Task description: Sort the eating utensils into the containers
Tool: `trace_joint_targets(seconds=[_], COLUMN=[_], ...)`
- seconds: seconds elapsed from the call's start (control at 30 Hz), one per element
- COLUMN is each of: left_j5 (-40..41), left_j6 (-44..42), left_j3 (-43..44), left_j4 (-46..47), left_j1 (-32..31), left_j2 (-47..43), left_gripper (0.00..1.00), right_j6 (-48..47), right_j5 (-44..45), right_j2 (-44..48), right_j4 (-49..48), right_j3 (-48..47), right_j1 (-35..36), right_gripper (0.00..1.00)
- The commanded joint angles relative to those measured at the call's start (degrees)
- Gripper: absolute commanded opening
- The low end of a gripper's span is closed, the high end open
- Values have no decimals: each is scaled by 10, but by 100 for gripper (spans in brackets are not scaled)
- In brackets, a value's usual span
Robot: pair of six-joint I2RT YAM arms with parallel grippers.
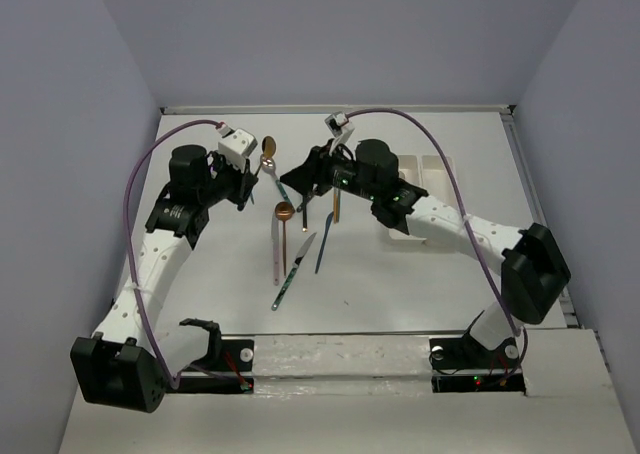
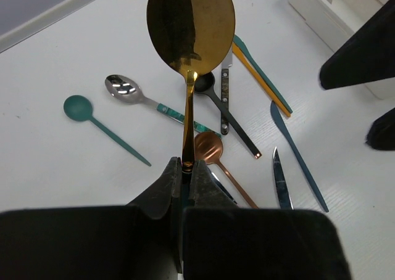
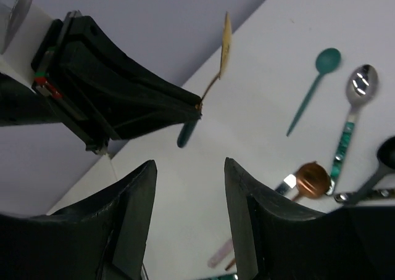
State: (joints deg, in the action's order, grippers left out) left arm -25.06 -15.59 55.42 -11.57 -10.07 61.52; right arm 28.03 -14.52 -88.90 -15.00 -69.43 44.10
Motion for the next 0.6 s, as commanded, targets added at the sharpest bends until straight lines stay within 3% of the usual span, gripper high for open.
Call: trace_joint_targets(seconds=[0.0,0.2,0.57], left_j5=[-21,-25,-34], left_j6=[22,23,17], left_j3=[14,10,0], left_j4=[41,45,47], left_j1=[-1,-1,-1], left_j2=[-28,-37,-32], left_gripper=[0,0,0], right_j6=[76,146,199], right_j5=[-4,23,13], right_j2=[-57,-129,-216], right_j4=[-185,-258,-284], right_j3=[-40,-64,-132], right_j1=[18,28,28], right_gripper=[53,45,44])
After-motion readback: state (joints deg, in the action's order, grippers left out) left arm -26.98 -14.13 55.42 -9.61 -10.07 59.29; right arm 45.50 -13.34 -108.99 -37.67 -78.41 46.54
